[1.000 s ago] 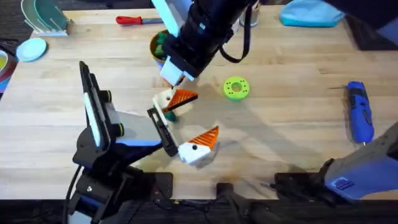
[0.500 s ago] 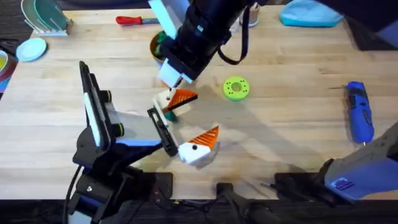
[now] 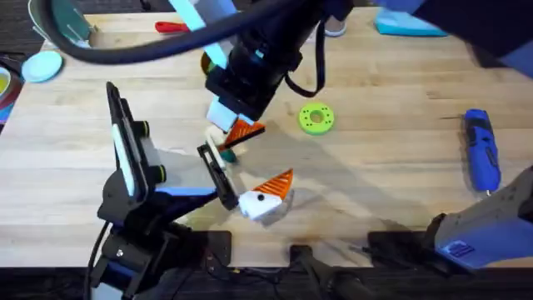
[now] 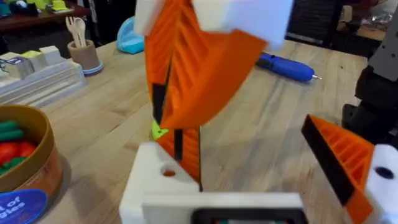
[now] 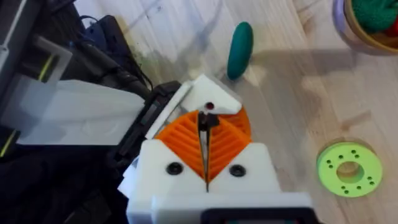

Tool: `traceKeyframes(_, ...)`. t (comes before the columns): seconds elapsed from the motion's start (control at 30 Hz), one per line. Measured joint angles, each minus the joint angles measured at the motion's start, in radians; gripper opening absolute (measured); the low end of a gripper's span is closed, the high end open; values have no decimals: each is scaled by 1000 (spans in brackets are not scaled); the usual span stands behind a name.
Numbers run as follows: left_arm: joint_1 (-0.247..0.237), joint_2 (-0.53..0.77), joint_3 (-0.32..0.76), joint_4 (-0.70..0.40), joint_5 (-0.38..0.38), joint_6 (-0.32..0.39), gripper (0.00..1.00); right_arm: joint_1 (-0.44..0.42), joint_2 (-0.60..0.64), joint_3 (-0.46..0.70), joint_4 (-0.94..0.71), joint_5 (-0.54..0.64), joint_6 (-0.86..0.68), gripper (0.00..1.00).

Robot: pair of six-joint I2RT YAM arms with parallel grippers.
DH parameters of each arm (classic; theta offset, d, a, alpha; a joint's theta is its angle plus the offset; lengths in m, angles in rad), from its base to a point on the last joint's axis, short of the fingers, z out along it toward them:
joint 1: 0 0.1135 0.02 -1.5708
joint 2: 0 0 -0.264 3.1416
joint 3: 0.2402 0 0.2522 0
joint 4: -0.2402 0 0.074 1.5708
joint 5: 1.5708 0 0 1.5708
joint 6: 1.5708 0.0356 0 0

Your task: Pick up the gripper from the table and insert it into the empty holder that is missing its gripper. Then pick up a screw, insert it into the mounting hole, and use the screwdriver to tighten it. Finally, clean up the table by picking up the vegetable and placing it into the bucket.

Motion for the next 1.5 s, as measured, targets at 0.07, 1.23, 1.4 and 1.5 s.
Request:
traceKeyframes(0.07,0,0,0,0,0,0,993,0,0,0,4,4,0,6)
traceKeyframes(1.23,0,1,0,-1,-1,-7,993,0,33,-9,29,18,0,6)
traceKeyframes(1.4,0,1,0,-1,0,-9,993,-2,35,-9,25,21,-1,6)
traceKeyframes(1.5,0,1,0,-1,0,-10,993,-2,35,-9,16,30,-1,6)
